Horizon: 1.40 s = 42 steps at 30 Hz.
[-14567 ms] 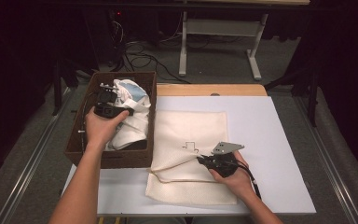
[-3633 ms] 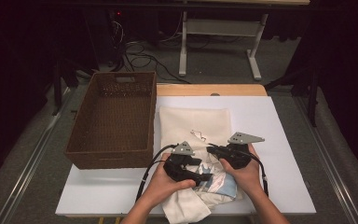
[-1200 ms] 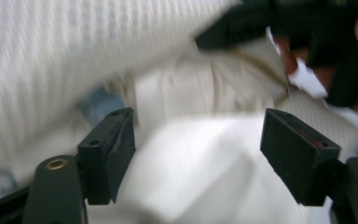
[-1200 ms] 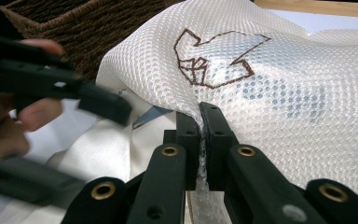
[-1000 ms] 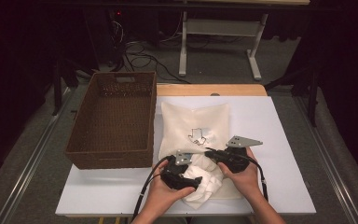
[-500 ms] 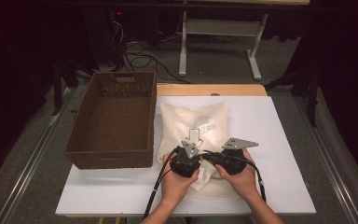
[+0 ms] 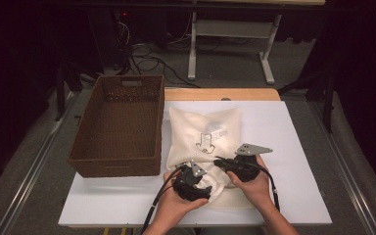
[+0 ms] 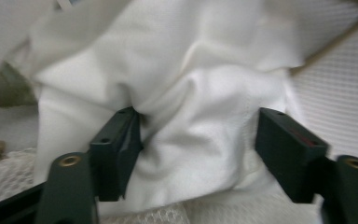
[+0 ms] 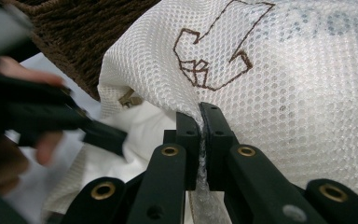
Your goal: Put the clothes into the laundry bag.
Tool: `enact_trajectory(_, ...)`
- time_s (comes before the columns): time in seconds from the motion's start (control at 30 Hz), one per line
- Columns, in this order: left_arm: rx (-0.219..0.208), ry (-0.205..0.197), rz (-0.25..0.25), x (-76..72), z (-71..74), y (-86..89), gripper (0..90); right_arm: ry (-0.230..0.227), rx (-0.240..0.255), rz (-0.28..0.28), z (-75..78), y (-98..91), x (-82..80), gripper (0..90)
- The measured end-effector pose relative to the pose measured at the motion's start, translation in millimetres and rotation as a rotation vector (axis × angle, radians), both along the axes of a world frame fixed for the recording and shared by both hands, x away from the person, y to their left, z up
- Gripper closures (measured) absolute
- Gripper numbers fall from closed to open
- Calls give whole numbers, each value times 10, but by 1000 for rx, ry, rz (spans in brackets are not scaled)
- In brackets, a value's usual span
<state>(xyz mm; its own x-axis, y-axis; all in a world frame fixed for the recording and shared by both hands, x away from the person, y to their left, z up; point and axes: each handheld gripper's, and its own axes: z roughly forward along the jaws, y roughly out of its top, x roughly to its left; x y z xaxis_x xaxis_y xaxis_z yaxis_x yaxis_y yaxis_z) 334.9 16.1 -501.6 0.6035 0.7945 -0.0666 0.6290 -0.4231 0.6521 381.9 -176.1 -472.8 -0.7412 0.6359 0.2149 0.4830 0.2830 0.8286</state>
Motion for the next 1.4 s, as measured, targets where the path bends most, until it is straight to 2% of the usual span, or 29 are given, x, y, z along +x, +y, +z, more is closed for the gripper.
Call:
enact_trajectory(0.03, 0, 0, 0, 0, 0, 0, 448, 0, 0, 0, 0, 0, 0, 880)
enact_trajectory(0.07, -5, -11, 18, 17, 6, -33, 448, 1, -2, 1, 1, 1, -10, 880)
enact_trajectory(0.13, -8, -14, 14, 60, 44, -113, 600, -3, -4, 4, -3, 12, -18, 880)
enact_trajectory(0.2, 1, -46, 14, 103, 77, -177, 683, -7, -3, 10, 2, 19, -13, 881)
enact_trajectory(0.27, -69, -45, 27, 186, 78, -161, 767, -7, -5, 17, 2, 25, -19, 881)
enact_trajectory(0.33, -108, -41, 63, 291, 35, -136, 772, -5, -4, 18, 2, 21, -21, 881)
enact_trajectory(0.37, -114, -43, 81, 336, 12, -131, 775, -4, -4, 21, 1, 16, -22, 881)
enact_trajectory(0.4, -105, -68, 99, 363, -7, -136, 775, -4, -5, 26, -3, 13, -21, 881)
enact_trajectory(0.43, -75, -112, 116, 380, -34, -151, 775, -3, -8, 25, -8, 7, -21, 881)
enact_trajectory(0.47, -23, -160, 134, 398, -75, -166, 775, 1, -11, 23, -12, 0, -20, 881)
enact_trajectory(0.5, -6, -183, 154, 423, -121, -163, 775, 3, -12, 18, -19, -8, -17, 882)
enact_trajectory(0.57, -67, -151, 192, 459, -125, -118, 768, 2, -16, 4, -33, -29, -5, 881)
enact_trajectory(0.67, -126, -104, 144, 435, -63, -32, 706, 7, -3, -10, -40, -65, 25, 881)
enact_trajectory(0.7, -158, -91, 118, 406, -33, 22, 653, 8, -1, -14, -40, -71, 28, 881)
enact_trajectory(0.73, -200, -79, 77, 322, 41, 129, 559, 6, 0, -14, -37, -77, 31, 881)
enact_trajectory(0.77, -200, -79, 77, 322, 41, 129, 525, 6, 0, -14, -37, -77, 31, 881)
enact_trajectory(0.8, -208, -103, 48, 224, 101, 205, 500, 9, 6, -18, -35, -80, 32, 880)
enact_trajectory(0.83, -208, -103, 48, 224, 101, 205, 484, 9, 6, -18, -35, -80, 32, 880)
enact_trajectory(0.9, -160, -89, -2, 148, 101, 212, 463, 7, 8, -15, -36, -77, 34, 880)
enact_trajectory(0.93, -88, -41, -43, 85, 30, 175, 386, 6, 7, -15, -35, -74, 33, 880)
enact_trajectory(0.97, -88, -41, -43, 85, 30, 175, 365, 6, 7, -15, -35, -74, 33, 880)
enact_trajectory(1.03, 3, -49, -41, 20, -71, 157, 366, 4, 7, -15, -29, -72, 36, 880)
enact_trajectory(1.07, 23, -58, -30, -4, -112, 171, 367, 4, 8, -16, -28, -70, 35, 880)
enact_trajectory(1.13, -13, -62, -14, -36, -129, 237, 381, 2, 1, -14, -37, -67, 32, 880)
enact_trajectory(1.37, -5, -64, -8, -113, -49, 399, 476, 1, 0, -10, -37, -73, 32, 879)
enact_trajectory(1.4, -22, -56, -1, -114, -29, 422, 481, 0, 1, -9, -37, -78, 34, 879)
